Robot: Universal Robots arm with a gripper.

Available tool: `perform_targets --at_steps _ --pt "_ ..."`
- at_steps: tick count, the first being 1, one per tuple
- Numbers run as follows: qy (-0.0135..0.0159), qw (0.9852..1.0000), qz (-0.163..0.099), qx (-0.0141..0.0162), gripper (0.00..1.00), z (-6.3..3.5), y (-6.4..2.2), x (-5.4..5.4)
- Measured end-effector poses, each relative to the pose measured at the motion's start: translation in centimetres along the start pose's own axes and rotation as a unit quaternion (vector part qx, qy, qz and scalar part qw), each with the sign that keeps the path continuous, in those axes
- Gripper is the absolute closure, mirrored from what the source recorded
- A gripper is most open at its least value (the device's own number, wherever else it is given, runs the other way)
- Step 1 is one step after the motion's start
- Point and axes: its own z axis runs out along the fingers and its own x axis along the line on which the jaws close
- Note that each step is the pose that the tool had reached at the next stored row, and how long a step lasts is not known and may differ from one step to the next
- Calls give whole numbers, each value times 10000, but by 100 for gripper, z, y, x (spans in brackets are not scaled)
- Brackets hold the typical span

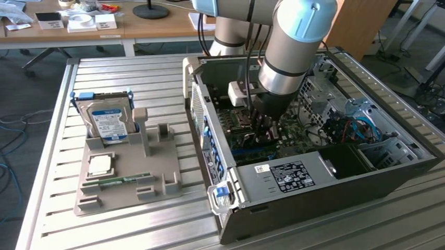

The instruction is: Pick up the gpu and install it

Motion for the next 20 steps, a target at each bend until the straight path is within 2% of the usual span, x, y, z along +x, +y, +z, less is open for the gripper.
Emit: perform_targets --at_steps 7,10,12,20 --pt "-2 10000 0 1 73 0 -1 -1" --pt "-12 10000 -1 6 73 -18 -1 -4" --pt "-2 10000 0 2 73 -42 0 -3" --pt "6 10000 -1 1 73 -51 0 -3"
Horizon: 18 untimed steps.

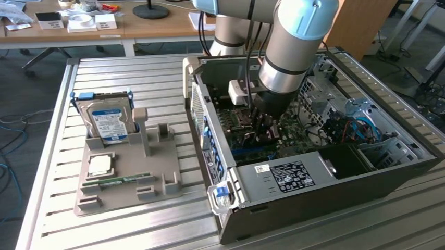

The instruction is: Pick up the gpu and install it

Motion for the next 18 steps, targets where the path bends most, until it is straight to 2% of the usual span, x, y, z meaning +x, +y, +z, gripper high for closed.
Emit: perform_targets --at_steps 18 --pt "2 10000 1 0 73 10 -1 19"
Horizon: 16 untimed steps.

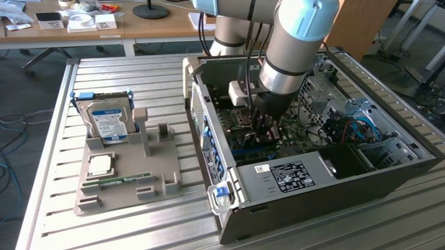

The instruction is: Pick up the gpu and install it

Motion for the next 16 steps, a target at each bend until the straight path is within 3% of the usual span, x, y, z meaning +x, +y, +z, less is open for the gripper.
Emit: perform_targets --at_steps 4,9,16 --pt "-14 10000 0 -1 73 8 0 1" --pt "-95 10000 -2 -4 73 15 2 1" --pt "-87 10000 -1 -3 73 16 2 12"
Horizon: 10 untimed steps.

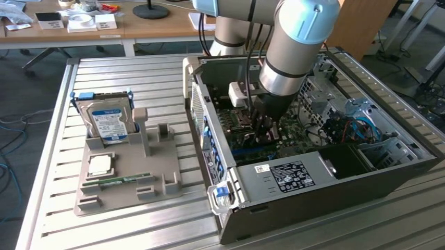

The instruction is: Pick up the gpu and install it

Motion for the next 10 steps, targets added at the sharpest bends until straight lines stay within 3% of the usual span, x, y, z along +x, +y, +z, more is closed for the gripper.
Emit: perform_targets --at_steps 10 --pt "4 10000 1 0 73 -24 -5 -2"
